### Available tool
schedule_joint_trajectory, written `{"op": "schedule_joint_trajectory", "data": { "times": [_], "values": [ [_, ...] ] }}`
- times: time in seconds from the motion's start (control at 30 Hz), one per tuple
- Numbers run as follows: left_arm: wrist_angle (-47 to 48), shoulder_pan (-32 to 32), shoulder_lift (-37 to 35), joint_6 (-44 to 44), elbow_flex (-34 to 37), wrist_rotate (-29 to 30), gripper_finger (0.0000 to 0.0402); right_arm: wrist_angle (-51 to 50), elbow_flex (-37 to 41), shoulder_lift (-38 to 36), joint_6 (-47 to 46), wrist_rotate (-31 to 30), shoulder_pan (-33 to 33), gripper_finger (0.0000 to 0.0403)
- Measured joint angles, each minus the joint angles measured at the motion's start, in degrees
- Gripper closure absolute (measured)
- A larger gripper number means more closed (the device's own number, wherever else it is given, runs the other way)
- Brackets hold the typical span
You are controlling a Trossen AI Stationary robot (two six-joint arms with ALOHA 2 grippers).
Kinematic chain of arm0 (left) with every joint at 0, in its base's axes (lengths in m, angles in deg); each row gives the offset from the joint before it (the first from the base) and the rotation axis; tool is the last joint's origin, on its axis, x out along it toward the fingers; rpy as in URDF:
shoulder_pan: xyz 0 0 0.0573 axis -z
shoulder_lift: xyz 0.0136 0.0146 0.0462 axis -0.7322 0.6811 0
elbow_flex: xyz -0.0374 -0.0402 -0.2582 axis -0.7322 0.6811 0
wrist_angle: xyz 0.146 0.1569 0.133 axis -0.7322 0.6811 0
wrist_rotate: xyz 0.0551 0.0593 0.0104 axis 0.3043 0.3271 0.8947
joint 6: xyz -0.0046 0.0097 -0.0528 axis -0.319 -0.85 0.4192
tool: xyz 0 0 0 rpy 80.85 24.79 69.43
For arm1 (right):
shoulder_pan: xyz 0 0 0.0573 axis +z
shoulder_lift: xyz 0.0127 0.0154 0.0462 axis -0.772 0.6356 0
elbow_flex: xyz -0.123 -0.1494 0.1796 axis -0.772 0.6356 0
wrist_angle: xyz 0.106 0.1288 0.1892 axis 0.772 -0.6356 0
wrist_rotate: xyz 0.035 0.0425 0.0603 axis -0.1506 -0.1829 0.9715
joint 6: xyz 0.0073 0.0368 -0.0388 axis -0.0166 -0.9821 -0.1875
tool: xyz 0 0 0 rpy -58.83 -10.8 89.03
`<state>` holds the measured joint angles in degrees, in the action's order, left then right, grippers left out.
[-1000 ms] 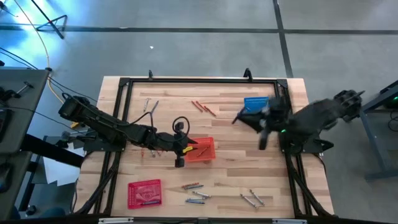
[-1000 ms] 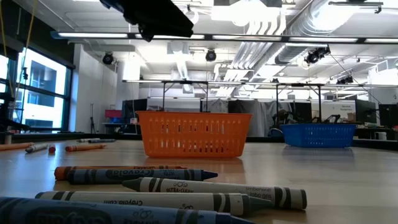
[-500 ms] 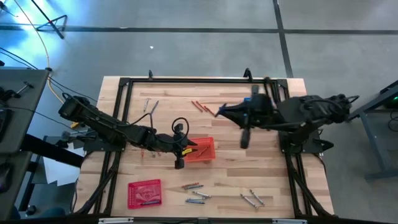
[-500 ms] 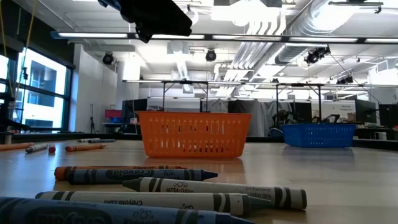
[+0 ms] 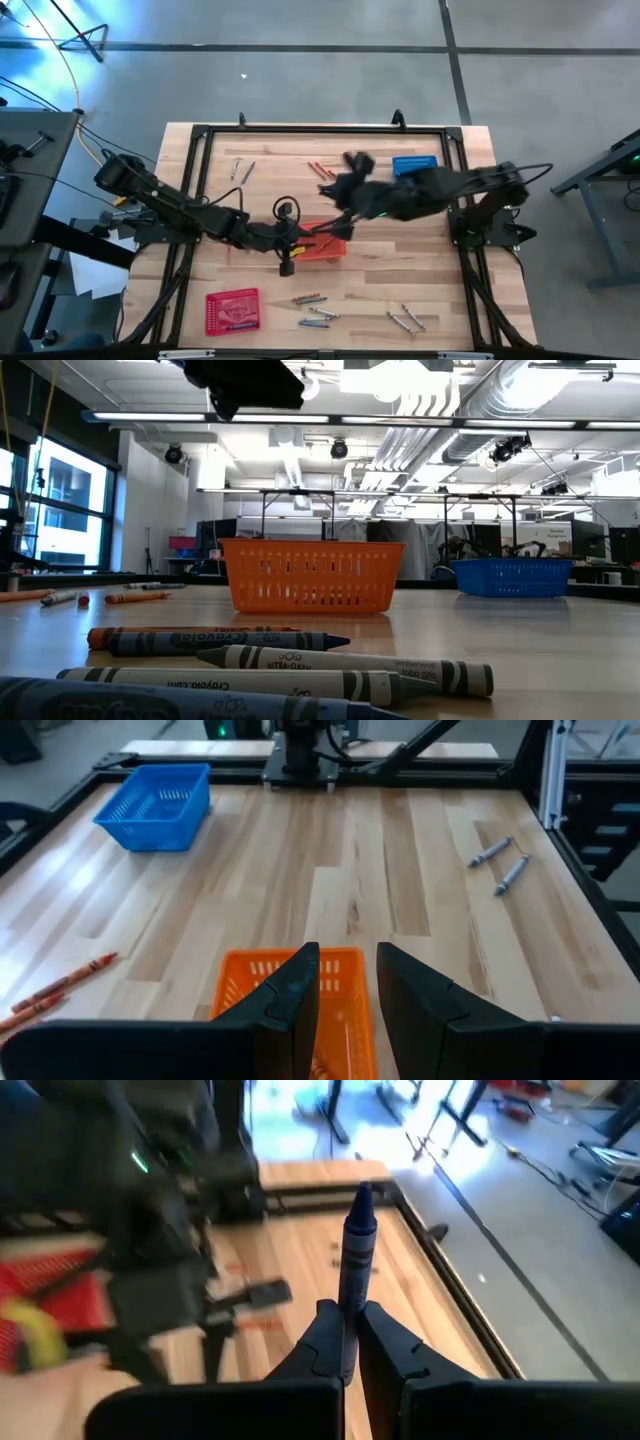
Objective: Sort crayons
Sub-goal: Put the blue crayon into the red bin
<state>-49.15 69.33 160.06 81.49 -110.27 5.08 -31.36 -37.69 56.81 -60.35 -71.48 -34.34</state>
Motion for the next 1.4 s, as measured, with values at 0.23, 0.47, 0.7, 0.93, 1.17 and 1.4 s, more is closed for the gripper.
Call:
{"op": "schedule_joint_trajectory", "data": {
  "times": [0.23, 0.47, 0.7, 0.93, 1.17, 1.4],
  "values": [
    [-4.5, 6.8, -1.4, -2.7, 0.0, 10.9, 0.0312, 3.5, 0.0, 9.3, 5.6, 7.8, -0.6, 0.0403],
    [-4.3, 17.9, -5.2, -5.1, 0.0, 30.1, 0.0312, 4.3, 0.0, 11.4, 7.5, 9.6, -1.2, 0.0403],
    [-1.3, 25.6, -5.1, -2.7, 0.0, 46.3, 0.0312, 4.7, 0.0, 10.8, 10.2, 9.2, -1.7, 0.0403],
    [3.0, 29.0, -5.0, 1.8, 0.0, 57.7, 0.0312, 15.7, 11.5, 7.5, 10.5, 10.6, -3.5, 0.0403],
    [3.4, 27.2, -5.0, 3.0, 0.0, 58.5, 0.0312, 40.5, 30.8, -1.0, 10.9, 19.0, -4.7, 0.0403],
    [2.9, 20.5, -5.0, 4.5, 0.0, 56.9, 0.0303, 61.4, 43.4, -4.6, 13.8, 21.1, -4.5, 0.0403]
  ]
}}
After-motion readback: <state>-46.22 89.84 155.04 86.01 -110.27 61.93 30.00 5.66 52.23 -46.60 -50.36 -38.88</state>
